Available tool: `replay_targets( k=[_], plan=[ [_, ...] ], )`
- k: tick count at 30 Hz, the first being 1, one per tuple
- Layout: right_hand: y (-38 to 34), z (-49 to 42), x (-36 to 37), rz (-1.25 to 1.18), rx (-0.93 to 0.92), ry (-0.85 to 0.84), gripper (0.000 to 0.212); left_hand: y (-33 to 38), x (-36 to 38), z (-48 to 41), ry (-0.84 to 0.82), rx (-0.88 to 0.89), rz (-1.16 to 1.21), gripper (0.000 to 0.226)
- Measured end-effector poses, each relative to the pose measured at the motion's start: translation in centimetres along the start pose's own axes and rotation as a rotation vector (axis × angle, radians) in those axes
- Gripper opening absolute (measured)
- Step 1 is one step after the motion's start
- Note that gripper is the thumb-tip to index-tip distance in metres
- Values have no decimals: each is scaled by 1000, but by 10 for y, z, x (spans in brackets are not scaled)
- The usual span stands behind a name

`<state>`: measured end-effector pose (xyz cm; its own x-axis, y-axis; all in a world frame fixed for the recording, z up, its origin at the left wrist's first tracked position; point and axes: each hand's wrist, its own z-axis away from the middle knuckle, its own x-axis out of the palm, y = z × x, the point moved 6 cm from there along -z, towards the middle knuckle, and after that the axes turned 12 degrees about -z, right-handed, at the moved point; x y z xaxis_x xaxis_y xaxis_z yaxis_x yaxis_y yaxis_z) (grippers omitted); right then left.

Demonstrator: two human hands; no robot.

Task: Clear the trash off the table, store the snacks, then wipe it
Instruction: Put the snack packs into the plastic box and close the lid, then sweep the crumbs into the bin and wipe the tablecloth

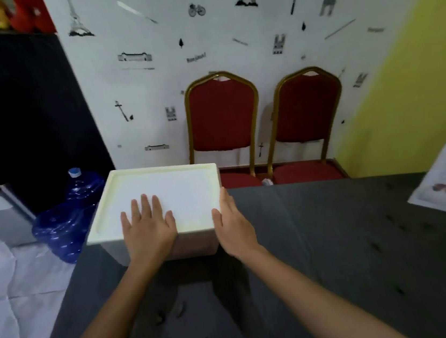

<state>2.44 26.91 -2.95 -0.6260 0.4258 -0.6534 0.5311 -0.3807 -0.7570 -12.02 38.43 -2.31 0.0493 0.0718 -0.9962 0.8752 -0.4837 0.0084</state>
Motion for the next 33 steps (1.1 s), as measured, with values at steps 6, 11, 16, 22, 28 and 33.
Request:
replay_targets(
  k=[6, 11, 16, 22, 28, 33],
  plan=[
    [38, 23, -34, 53, 4, 21, 61, 59, -4, 27, 103, 157, 43, 68],
    [96, 57, -89, 146, 126, 93, 63, 122, 8, 59, 88, 265, 29, 66],
    [170, 125, -178, 194, 254, 239, 62, 218, 22, 114, -74, 490, -17, 64],
    [256, 236, -270, 228, 424, 381, 61, 347, 13, 209, -155, 800, 32, 60],
    [341, 369, -348, 260, 642, 531, 61, 483, -1, 320, -121, 1109, 135, 58],
    [392, 472, -397, 248, 804, 599, 61, 564, 3, 411, -182, 1333, 105, 58]
  ],
)
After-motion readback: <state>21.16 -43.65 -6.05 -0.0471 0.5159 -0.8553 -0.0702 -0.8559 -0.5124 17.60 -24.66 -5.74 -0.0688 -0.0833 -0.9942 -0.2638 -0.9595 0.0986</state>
